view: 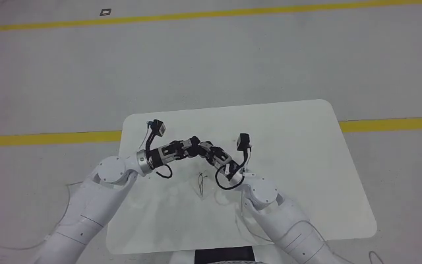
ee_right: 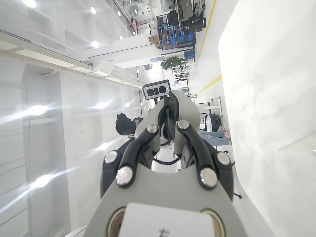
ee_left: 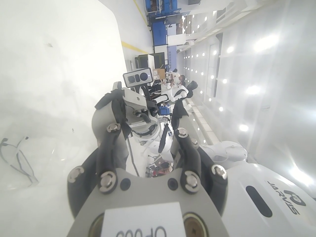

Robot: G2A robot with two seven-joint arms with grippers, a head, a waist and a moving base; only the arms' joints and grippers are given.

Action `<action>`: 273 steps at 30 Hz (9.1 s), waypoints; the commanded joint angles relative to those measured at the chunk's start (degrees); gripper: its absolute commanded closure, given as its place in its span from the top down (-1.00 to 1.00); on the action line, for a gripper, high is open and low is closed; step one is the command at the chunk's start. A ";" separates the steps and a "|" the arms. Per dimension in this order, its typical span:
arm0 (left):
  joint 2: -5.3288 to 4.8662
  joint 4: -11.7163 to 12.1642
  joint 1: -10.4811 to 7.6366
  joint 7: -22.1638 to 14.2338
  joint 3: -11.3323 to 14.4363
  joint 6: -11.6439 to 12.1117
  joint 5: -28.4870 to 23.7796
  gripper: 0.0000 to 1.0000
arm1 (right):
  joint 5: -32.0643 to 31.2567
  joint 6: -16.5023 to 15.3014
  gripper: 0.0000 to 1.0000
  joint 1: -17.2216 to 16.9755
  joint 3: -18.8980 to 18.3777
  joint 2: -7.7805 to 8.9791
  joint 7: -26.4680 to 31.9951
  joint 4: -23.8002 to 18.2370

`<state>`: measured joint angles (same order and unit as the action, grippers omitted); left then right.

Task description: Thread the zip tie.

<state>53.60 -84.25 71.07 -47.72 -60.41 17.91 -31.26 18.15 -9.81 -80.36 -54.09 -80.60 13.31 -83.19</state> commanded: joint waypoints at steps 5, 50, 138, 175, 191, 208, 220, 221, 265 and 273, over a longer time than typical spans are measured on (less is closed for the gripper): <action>0.05 -0.05 0.19 -0.18 -0.25 0.00 -0.02 -0.24 | 0.47 -0.47 -1.00 -0.36 -0.45 -0.07 -0.34 -0.13; 0.56 0.69 0.27 -1.77 -1.38 -0.54 -0.02 -1.00 | 0.37 -2.51 1.00 -2.51 -2.89 -0.27 -1.19 -2.20; -1.78 14.17 -3.86 -31.92 -0.21 -0.31 -7.34 -1.00 | 9.92 -9.67 -0.76 12.67 -1.24 -2.26 49.21 24.08; -1.78 14.17 -3.86 -31.92 -0.21 -0.31 -7.34 -0.46 | 3.66 -9.67 -1.00 11.59 -6.45 -5.89 50.91 25.03; -1.78 14.17 -3.86 -31.92 -0.21 -0.31 -7.34 -0.62 | 4.69 -9.67 -1.00 10.46 -8.07 -6.85 48.29 24.35; -1.78 14.17 -3.86 -31.92 -0.21 -0.31 -7.34 -0.74 | 1.39 -9.67 -1.00 8.77 -8.55 -7.38 46.61 21.92; -1.78 14.17 -3.86 -31.92 -0.21 -0.31 -7.34 -0.76 | -1.04 -9.67 -1.00 8.59 -8.29 -7.50 45.63 21.29; -1.78 14.17 -3.86 -31.92 -0.21 -0.31 -7.34 -0.76 | -1.21 -9.67 -1.00 8.52 -8.29 -7.49 45.56 21.22; -1.78 14.17 -3.86 -31.92 -0.21 -0.31 -7.34 -1.00 | -1.00 -9.67 1.00 7.78 -9.42 -6.86 45.93 19.95; -1.78 14.17 -3.86 -31.92 -0.21 -0.31 -7.34 -1.00 | -1.54 -9.67 1.00 6.15 -12.00 -6.10 46.37 18.10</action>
<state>51.82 -70.08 67.21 -79.64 -60.62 17.60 -38.59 16.60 -19.48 -74.24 -66.12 -86.69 59.69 -65.12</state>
